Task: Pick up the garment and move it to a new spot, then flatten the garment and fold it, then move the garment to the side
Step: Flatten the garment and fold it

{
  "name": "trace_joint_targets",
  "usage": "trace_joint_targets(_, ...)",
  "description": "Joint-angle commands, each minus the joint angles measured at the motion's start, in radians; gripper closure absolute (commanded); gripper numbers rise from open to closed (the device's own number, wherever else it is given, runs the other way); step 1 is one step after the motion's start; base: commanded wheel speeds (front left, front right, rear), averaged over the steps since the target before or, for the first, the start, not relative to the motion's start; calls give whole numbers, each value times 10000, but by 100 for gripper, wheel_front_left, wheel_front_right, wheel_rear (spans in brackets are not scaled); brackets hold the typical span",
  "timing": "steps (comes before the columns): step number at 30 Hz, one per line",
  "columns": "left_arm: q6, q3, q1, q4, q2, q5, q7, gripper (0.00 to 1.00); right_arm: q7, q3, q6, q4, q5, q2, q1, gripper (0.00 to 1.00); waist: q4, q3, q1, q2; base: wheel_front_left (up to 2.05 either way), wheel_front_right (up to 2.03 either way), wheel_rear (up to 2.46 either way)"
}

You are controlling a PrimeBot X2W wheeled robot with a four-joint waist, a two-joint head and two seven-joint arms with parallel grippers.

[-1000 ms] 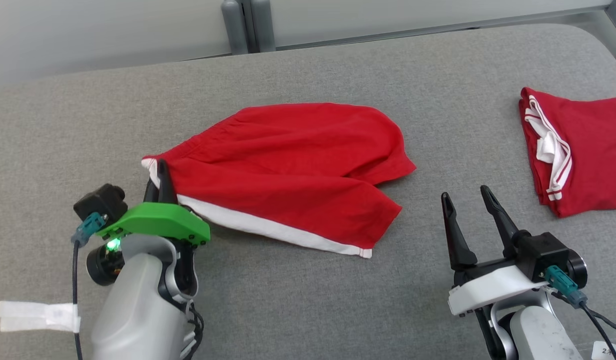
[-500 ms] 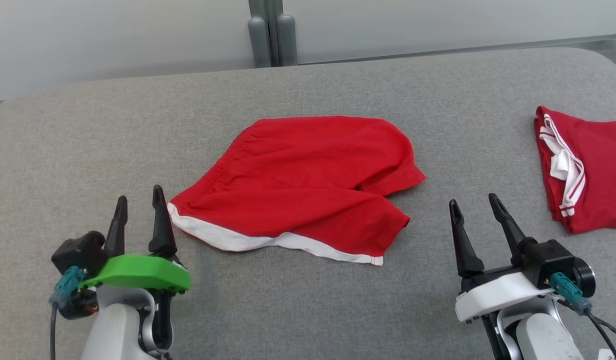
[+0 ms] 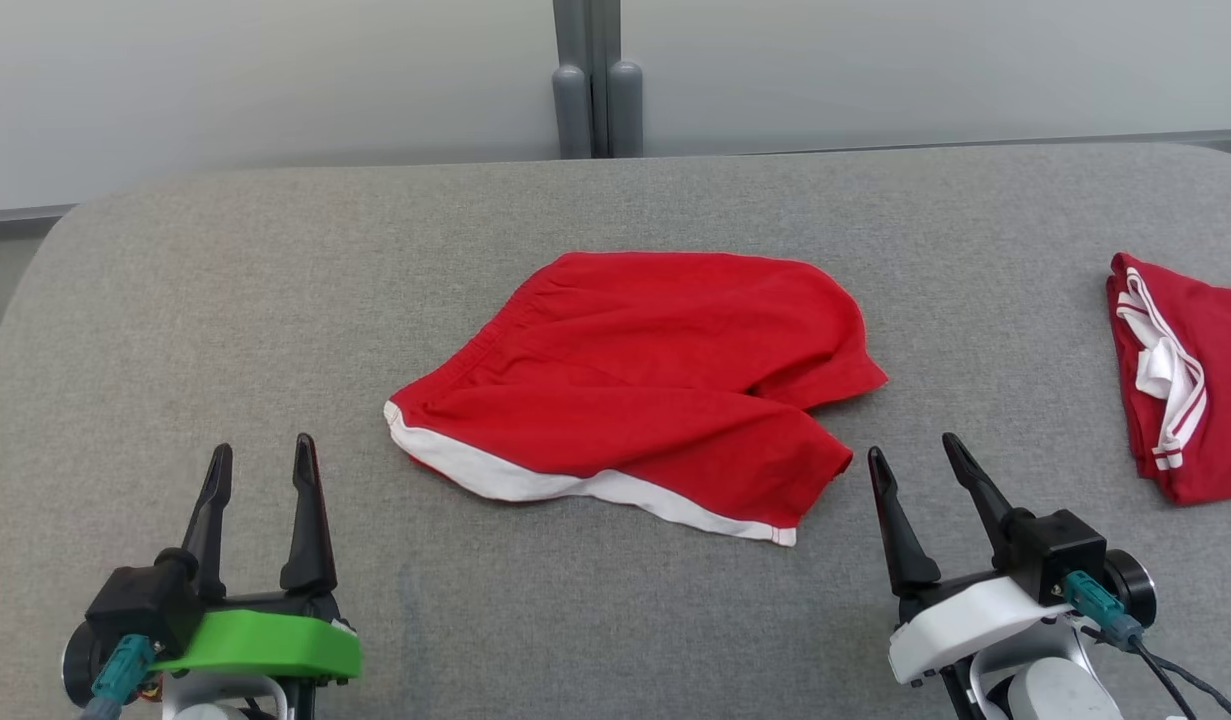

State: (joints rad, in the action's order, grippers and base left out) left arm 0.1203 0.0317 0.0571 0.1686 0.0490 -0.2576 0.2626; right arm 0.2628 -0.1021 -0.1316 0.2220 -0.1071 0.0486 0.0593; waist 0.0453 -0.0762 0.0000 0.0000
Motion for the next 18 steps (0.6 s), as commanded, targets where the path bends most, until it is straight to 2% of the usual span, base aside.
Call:
trace_joint_targets(1, 46, -46, -215, -77, 37, 79, 24, 0, 25, 18, 19, 65, -55, 33, -88, 0, 92, 23, 0, 0, 0, 0, 0)
trace_joint_targets(10, 108, -74, -751, -20, 39, 385, 24, 0, 25, 228, 19, 272, -135, 32, -83, 0, 97, -24, 0, 0, 0, 0, 0)
trace_joint_targets(18, 107, 68, -929, 26, 326, 367, 26, 0, 25, 278, 19, 337, -336, 32, -258, 0, -153, 75, 0, 0, 0, 0, 0)
